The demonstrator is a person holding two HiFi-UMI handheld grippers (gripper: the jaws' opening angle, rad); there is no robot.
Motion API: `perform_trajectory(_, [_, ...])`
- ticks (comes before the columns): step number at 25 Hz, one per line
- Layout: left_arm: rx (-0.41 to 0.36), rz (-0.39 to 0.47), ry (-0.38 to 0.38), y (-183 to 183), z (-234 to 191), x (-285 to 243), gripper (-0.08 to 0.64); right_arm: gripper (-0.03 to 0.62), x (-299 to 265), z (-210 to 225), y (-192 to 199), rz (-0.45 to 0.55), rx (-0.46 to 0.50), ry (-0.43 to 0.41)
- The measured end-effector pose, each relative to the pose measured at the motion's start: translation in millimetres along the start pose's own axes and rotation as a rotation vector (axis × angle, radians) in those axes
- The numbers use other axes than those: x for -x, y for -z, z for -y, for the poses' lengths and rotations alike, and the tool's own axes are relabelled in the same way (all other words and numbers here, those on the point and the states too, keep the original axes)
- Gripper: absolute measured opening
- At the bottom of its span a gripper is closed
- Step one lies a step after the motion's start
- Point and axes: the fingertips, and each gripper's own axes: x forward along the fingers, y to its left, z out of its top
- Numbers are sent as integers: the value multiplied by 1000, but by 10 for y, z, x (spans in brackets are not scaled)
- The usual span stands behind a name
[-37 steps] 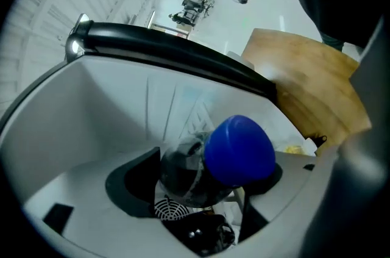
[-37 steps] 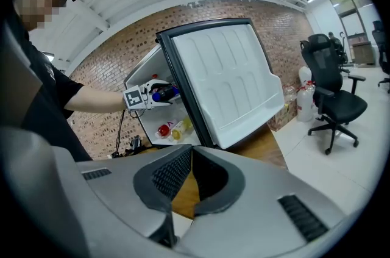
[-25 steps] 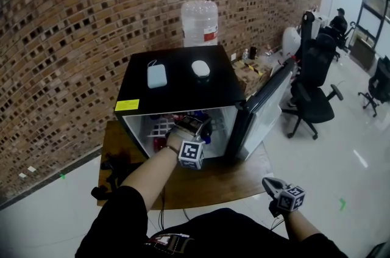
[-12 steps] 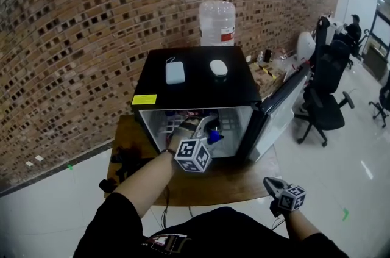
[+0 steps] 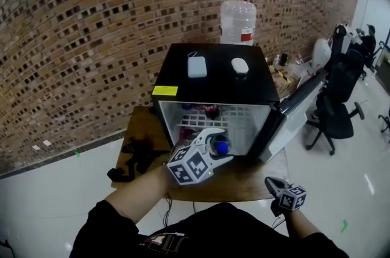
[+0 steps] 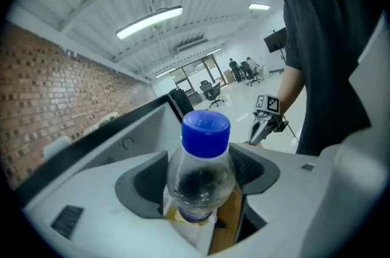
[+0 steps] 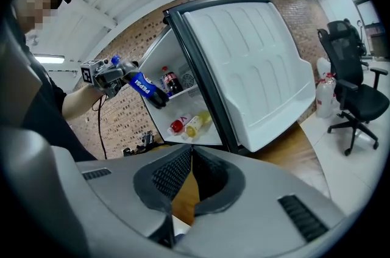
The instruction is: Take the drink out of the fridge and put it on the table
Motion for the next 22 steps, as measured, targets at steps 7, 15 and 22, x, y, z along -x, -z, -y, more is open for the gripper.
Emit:
perform_trajectory(7, [336,-113,84,969,519,38,308,20,-96,-104,144,-43,-1,-22])
perform_trajectory(15, [462,-191,68,1940,996,-241,308,20,-60,-149,215,-63,2,-18])
perform_trajectory(22, [525,-131,40,2111,995,-415,310,20,-34,-174,203,-67,2,-17])
